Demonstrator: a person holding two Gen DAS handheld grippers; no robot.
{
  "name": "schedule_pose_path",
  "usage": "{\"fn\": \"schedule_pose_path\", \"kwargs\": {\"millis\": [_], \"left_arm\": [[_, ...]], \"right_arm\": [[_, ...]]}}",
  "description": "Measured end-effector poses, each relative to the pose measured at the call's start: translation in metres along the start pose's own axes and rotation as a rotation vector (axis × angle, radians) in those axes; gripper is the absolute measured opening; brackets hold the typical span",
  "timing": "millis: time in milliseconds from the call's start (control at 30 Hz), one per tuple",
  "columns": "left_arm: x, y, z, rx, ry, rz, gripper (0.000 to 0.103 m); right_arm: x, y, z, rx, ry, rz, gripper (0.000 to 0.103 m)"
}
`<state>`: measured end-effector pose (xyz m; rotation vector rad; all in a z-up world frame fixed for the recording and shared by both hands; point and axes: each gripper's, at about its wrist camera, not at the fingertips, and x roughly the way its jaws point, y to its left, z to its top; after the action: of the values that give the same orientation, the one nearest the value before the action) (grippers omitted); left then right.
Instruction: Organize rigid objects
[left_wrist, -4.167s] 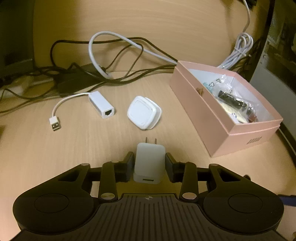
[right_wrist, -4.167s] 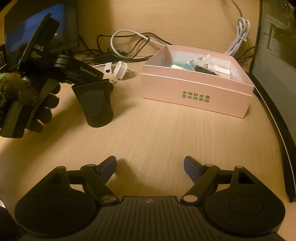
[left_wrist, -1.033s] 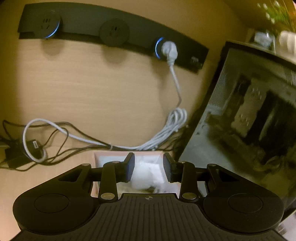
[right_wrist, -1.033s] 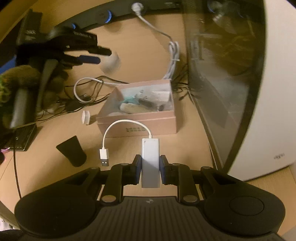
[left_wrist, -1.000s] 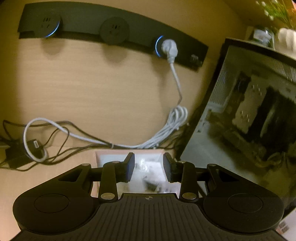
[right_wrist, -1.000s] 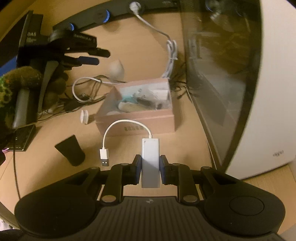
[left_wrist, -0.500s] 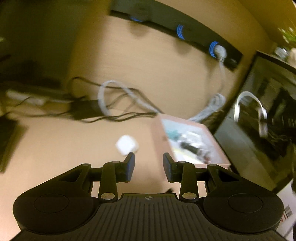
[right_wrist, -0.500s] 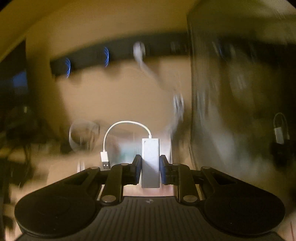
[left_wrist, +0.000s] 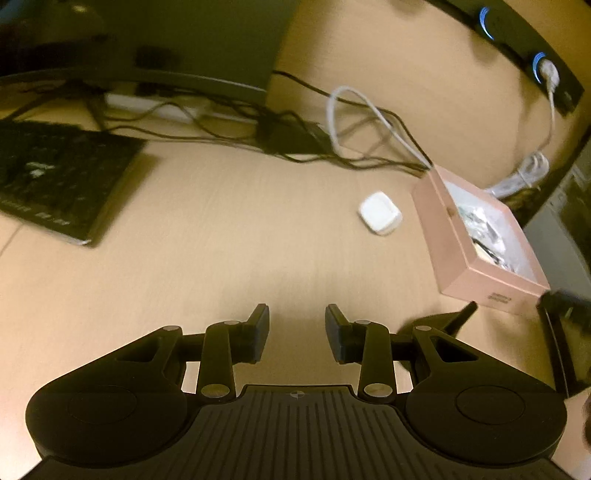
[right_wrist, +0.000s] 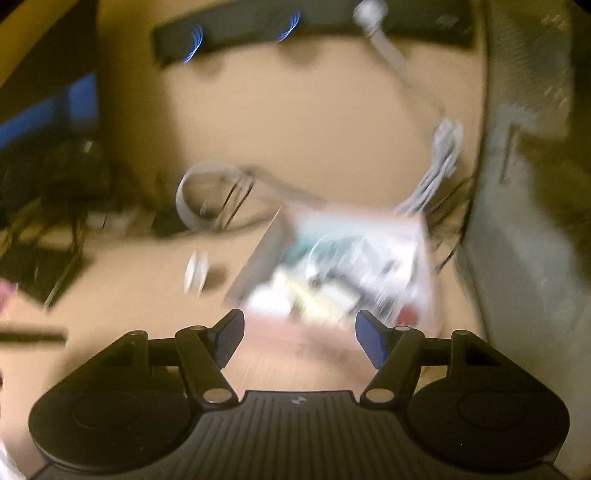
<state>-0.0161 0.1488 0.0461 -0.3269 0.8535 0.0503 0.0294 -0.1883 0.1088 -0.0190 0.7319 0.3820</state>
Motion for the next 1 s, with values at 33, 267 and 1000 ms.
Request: {"fn": "schedule_pose_path", "kwargs": {"millis": [33,267,1000], "left_arm": [[0.004,-0.004,0.001,0.013,0.004,-0.011,0.037],[0.032,-0.038,0.01,0.086,-0.001,-0.09,0.037],[0.167,-0.09,0.107,-0.063,0.074,-0.036,0.041]], "right_arm": [[0.001,0.006,-0.008,-0.008,0.013,0.017,0.067],[-0.001,0.024,-0.037,-0.025,0.035,0.061,0.07],[-0.016,0.0,-0.086,0.132,0.143,-0.063,0.07]]}}
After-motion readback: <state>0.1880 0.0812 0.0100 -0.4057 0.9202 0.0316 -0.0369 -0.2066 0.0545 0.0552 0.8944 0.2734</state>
